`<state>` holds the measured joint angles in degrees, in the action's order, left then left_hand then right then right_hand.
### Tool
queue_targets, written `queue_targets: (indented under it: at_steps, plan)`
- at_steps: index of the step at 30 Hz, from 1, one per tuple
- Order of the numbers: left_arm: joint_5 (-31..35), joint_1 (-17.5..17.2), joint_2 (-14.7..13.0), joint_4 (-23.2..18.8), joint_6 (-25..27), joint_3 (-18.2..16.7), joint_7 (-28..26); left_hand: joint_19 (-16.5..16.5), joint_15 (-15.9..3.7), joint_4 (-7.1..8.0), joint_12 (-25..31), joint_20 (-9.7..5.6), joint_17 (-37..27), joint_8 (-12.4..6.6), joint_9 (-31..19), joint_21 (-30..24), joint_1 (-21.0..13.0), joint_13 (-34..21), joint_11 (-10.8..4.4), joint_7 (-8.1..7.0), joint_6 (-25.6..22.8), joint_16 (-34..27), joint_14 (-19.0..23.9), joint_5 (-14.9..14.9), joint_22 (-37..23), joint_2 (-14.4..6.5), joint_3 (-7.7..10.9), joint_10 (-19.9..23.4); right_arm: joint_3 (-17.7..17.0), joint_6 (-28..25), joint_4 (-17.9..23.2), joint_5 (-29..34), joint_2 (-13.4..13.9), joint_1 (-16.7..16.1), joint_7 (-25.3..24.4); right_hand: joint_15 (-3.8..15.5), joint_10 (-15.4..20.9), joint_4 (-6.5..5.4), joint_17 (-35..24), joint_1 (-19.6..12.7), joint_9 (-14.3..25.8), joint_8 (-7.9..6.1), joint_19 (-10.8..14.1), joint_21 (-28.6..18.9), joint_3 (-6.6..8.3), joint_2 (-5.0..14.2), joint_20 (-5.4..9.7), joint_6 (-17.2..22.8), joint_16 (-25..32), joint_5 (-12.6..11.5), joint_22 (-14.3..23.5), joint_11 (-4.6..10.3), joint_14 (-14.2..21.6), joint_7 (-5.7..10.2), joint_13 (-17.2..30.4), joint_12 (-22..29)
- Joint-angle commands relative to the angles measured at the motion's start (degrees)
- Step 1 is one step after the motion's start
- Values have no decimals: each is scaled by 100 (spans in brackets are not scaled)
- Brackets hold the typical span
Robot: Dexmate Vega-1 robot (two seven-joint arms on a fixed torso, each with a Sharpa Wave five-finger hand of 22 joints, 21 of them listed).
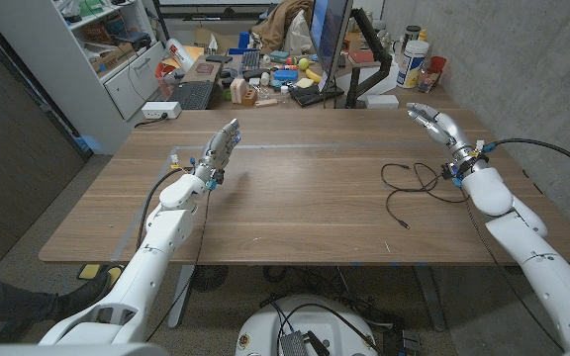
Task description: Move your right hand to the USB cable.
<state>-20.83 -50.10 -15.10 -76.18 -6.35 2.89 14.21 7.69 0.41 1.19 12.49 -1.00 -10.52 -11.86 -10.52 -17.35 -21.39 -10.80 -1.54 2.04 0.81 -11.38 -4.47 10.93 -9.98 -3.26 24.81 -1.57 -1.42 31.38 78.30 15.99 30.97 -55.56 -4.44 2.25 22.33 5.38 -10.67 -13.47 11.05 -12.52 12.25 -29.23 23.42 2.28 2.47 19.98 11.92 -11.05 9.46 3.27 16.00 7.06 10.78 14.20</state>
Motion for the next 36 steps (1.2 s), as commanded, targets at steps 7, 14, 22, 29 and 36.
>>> queue_targets:
  at_steps: [7, 14, 22, 29, 36]
  plan:
    - [-8, 55, -25, 46, -21, 18, 68, 7, -7, -36, -29, 25, -19, 16, -21, 22, -50, -15, -38, 11, -61, 27, 19, -10, -24, -9, 22, 27, -38, -155, 309, 1047, 203, -214, -662, 457, 21, 26, -13, -75, 35, -23, 59, 54, 11, -14, 420, 53, -13, -65, 24, 71, 27, 61, 25, 32]
    - [-9, 55, -7, 63, -27, 11, 46, 3, -4, -37, -29, 29, -20, 20, -22, 37, -52, -15, -28, 12, -63, 27, 24, -10, -24, -12, 21, 38, 12, -212, 340, 1319, 269, -241, -851, 475, 26, 31, -15, -81, 35, -22, 63, 78, 16, -12, 433, 69, -22, -74, 25, 96, 20, 96, 25, 29]
    - [-21, 31, 15, 67, -44, 2, 29, 3, -3, -38, -35, 54, -20, 26, -22, 53, -53, -16, -37, 6, -59, 28, 25, -12, -25, -14, 20, 33, 58, -364, 422, 1539, 350, -306, -968, 491, -35, 39, -17, -88, 35, -4, 44, 132, 24, -9, 445, 58, -31, -90, 27, 133, 19, 133, 26, -3]
    - [-23, 2, 25, 42, -60, -10, -3, 4, -3, -38, -37, 61, -21, 28, -22, 67, -54, -16, -30, 8, -60, 30, 24, -12, -26, -17, 19, 36, 136, -485, 451, 1781, 429, -342, -1117, 471, -79, 42, -19, -84, 35, 13, 5, 182, 22, -18, 439, 41, -45, -100, 29, 132, -4, 144, 26, -26]
    - [-30, -24, 22, 18, -45, -12, -12, 2, 2, -38, -45, 70, -21, 30, -22, 81, -55, -16, -36, 1, -63, 33, 17, -13, -27, -20, 18, 24, 272, -622, 503, 2175, 574, -384, -1343, 468, -91, 44, -21, -79, 34, 26, -20, 220, 20, -25, 435, 26, -65, -108, 31, 154, -48, 162, 27, -34]
